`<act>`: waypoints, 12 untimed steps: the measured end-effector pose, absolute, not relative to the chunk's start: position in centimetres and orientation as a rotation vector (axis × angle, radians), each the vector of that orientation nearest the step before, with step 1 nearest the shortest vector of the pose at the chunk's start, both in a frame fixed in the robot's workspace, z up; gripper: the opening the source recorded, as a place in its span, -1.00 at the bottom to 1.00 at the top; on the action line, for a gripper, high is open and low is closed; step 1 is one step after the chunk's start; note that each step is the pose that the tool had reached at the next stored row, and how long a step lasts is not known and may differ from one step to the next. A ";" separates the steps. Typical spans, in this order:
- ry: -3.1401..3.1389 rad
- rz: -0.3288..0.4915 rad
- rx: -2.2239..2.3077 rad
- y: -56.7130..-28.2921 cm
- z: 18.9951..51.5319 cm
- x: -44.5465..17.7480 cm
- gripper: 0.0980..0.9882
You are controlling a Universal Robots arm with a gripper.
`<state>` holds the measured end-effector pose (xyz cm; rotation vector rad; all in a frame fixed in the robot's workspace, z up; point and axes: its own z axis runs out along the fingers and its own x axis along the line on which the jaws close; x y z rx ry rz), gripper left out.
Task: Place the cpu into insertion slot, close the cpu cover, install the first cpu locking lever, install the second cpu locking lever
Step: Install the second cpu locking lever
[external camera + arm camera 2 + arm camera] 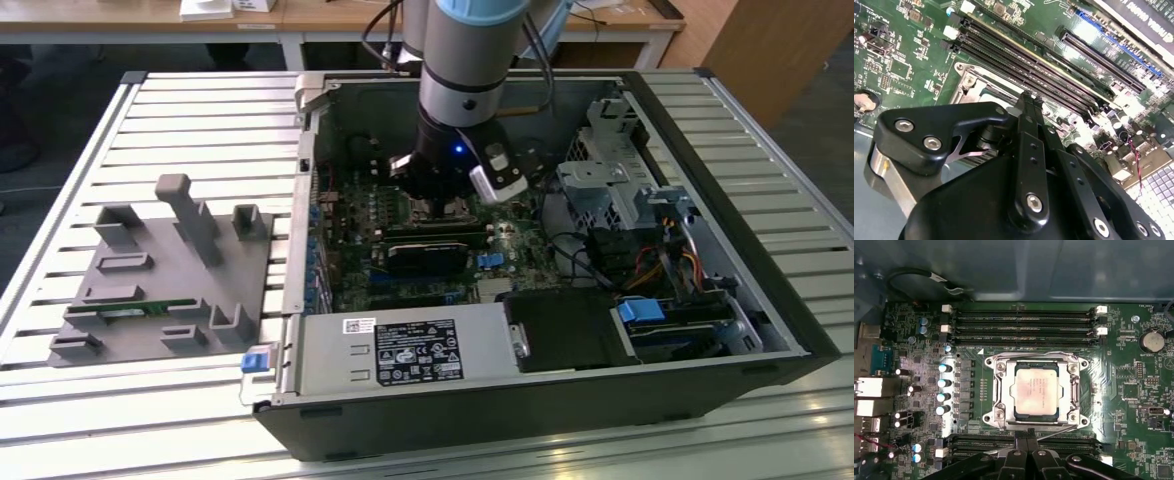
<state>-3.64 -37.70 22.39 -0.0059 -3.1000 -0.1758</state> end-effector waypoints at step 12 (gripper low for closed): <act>-3.100 -0.184 -0.008 -37.8 21.9 -3.9 -0.96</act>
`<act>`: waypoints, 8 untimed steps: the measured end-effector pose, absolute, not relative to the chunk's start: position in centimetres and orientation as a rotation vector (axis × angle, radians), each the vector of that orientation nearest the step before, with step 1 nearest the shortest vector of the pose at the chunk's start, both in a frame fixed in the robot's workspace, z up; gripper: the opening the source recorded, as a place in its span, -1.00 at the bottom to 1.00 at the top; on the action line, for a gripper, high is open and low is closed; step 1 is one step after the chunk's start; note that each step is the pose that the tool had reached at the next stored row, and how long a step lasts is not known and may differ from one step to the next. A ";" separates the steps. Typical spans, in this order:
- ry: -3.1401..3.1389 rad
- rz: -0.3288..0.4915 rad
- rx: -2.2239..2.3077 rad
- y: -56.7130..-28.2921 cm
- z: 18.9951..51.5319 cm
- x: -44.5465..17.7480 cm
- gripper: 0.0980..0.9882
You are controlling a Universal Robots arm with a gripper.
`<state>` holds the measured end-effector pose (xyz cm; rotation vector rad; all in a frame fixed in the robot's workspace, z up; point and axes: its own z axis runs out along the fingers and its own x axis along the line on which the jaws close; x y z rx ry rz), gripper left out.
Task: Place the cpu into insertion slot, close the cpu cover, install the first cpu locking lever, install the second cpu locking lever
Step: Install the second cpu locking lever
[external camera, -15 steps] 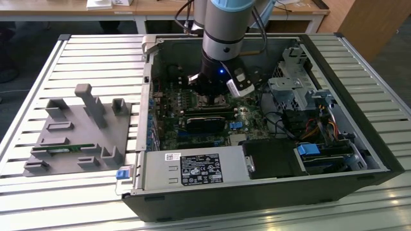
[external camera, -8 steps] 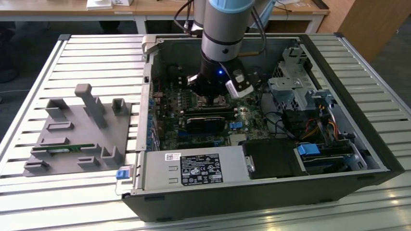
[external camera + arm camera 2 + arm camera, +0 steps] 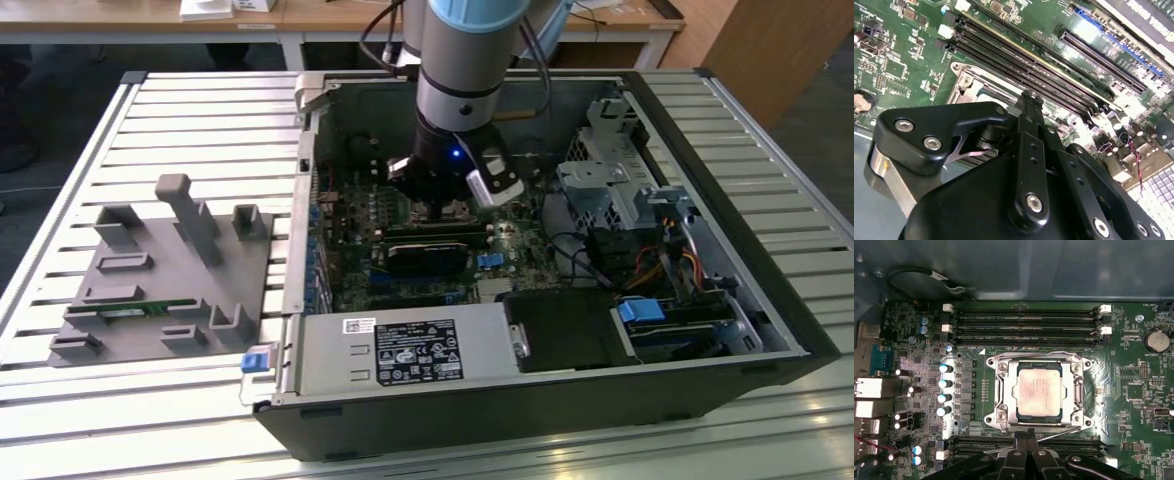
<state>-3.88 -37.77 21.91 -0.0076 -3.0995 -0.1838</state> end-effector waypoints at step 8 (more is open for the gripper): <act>-3.099 -0.190 -0.008 -38.0 21.3 -3.9 -0.96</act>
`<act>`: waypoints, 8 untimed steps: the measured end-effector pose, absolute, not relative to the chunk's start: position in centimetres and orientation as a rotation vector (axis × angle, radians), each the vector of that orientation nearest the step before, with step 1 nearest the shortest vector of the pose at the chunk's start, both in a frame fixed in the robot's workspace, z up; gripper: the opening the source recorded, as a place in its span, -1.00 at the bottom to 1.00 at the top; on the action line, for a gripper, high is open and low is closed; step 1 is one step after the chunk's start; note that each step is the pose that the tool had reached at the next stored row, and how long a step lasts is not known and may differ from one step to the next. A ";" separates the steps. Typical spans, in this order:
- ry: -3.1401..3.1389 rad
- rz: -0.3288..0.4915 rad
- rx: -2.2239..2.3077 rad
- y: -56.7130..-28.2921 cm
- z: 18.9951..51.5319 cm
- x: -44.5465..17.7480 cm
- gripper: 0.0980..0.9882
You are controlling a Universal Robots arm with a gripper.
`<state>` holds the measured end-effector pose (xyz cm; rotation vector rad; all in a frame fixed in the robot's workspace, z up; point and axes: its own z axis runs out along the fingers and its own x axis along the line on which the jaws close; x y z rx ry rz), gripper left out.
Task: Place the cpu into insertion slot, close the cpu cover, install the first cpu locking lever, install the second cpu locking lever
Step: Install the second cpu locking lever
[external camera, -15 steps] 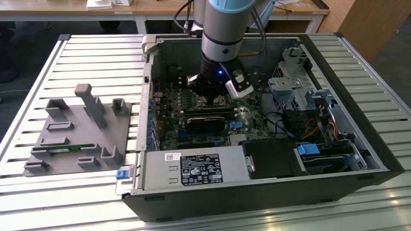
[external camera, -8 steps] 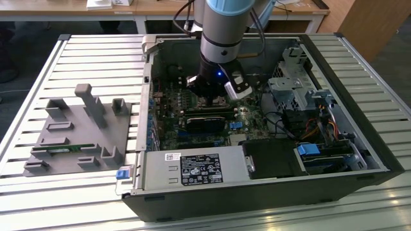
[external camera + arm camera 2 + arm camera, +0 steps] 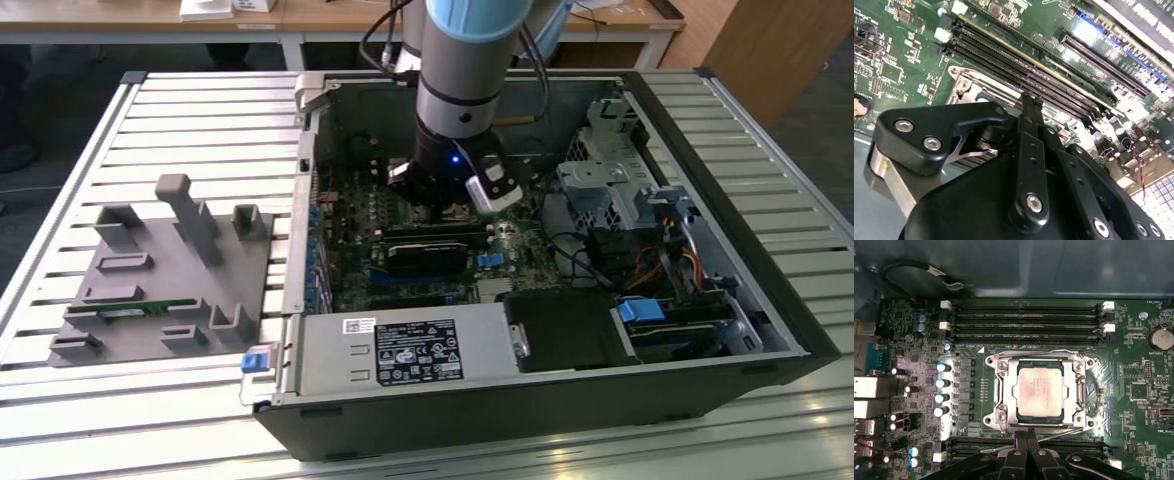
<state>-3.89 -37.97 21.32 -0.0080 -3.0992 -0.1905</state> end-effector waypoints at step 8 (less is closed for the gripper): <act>-3.097 -0.243 -0.007 -38.4 21.3 -5.3 -0.96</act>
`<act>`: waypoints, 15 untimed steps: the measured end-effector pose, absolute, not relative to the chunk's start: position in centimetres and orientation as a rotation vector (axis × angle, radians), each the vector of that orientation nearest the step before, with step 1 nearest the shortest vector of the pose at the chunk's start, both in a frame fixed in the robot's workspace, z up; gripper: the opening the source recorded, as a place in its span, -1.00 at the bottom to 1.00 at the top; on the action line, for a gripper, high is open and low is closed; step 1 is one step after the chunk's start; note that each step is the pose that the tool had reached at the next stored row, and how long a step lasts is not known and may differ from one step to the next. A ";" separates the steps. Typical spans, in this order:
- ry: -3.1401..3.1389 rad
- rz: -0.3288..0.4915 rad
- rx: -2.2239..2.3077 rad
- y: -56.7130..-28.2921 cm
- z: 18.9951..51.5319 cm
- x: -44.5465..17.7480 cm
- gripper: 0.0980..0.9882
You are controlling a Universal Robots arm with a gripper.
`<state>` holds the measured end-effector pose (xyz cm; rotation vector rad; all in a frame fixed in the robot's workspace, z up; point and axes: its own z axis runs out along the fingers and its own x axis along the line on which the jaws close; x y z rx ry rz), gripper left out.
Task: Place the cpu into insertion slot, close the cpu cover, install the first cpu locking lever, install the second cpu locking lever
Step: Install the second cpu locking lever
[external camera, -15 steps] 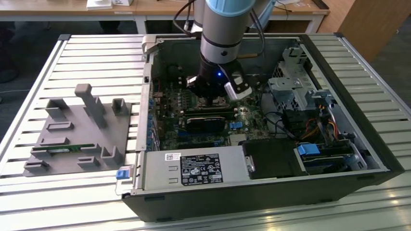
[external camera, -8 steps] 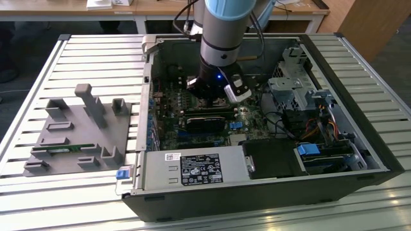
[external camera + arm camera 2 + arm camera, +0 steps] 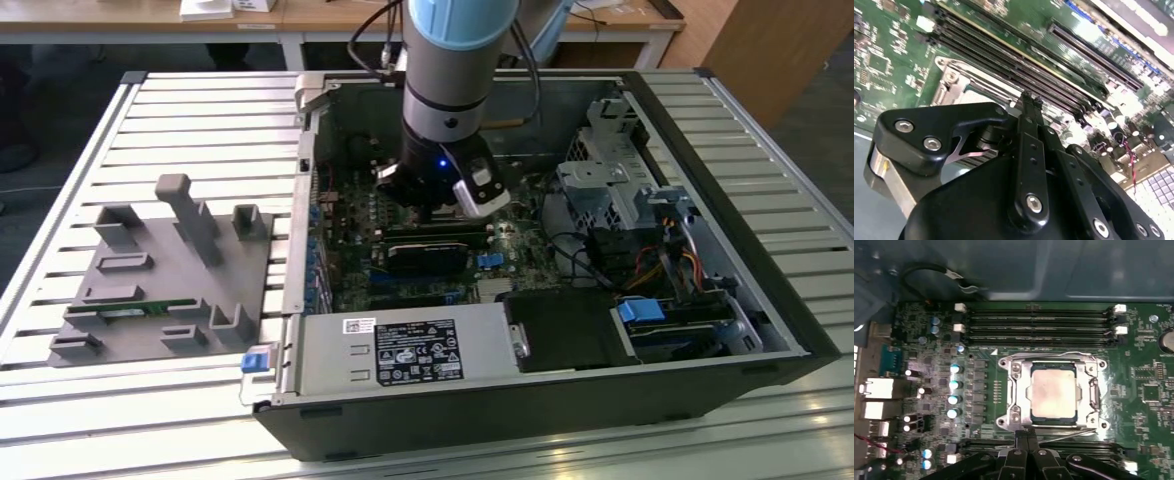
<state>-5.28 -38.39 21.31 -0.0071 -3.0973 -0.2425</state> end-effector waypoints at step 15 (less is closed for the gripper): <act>-3.092 -0.311 -0.006 -39.3 20.8 -5.9 -0.96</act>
